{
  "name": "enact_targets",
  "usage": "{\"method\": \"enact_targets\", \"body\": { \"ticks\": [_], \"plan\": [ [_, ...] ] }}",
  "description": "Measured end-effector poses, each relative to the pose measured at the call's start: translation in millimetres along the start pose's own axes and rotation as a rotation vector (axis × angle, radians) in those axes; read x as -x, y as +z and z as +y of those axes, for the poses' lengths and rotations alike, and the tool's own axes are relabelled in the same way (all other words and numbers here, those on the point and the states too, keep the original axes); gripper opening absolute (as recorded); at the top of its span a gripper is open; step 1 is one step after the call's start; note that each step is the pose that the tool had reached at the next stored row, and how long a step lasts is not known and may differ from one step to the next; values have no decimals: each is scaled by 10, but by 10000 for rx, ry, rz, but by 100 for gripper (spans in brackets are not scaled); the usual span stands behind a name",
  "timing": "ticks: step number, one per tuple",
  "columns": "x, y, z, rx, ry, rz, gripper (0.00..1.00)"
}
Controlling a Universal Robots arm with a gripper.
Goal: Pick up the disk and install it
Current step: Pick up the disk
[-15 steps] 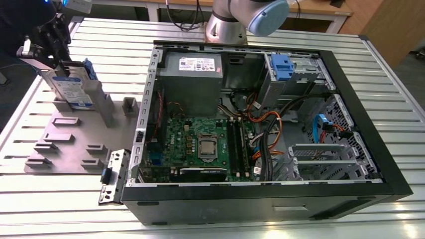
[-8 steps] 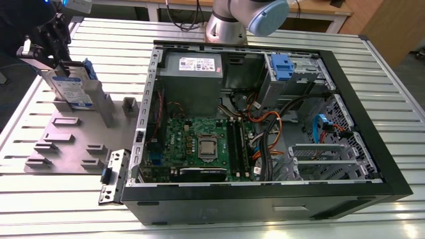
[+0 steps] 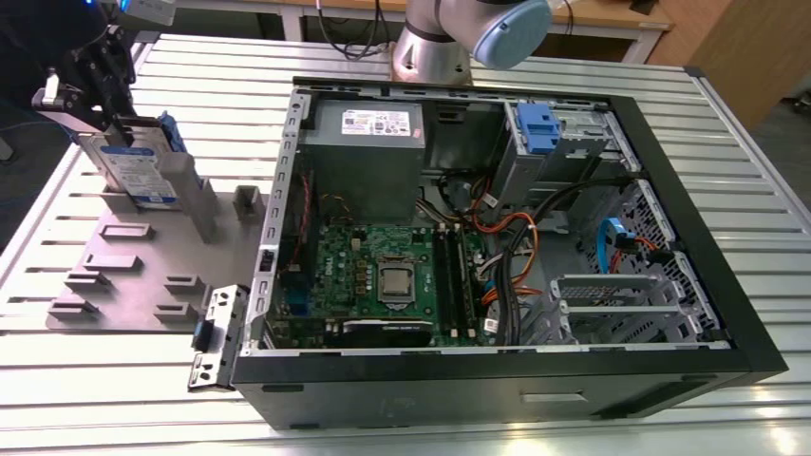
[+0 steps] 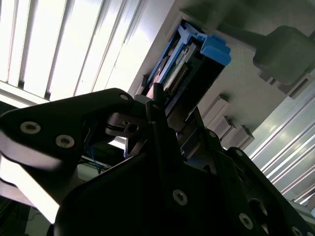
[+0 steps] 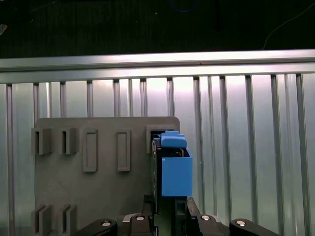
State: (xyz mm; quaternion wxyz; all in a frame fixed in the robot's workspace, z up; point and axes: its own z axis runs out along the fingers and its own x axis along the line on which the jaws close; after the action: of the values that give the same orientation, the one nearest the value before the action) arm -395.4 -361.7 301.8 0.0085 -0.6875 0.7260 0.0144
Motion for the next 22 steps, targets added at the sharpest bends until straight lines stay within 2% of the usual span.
{"method": "enact_targets", "body": {
  "ticks": [12, 17, 22],
  "plan": [
    [11, -5, 0, -1, 1, -1, 35],
    [11, -34, 1, 0, 0, 0, 35],
    [13, -97, 2, 0, 1, 0, 35]
  ]
}}
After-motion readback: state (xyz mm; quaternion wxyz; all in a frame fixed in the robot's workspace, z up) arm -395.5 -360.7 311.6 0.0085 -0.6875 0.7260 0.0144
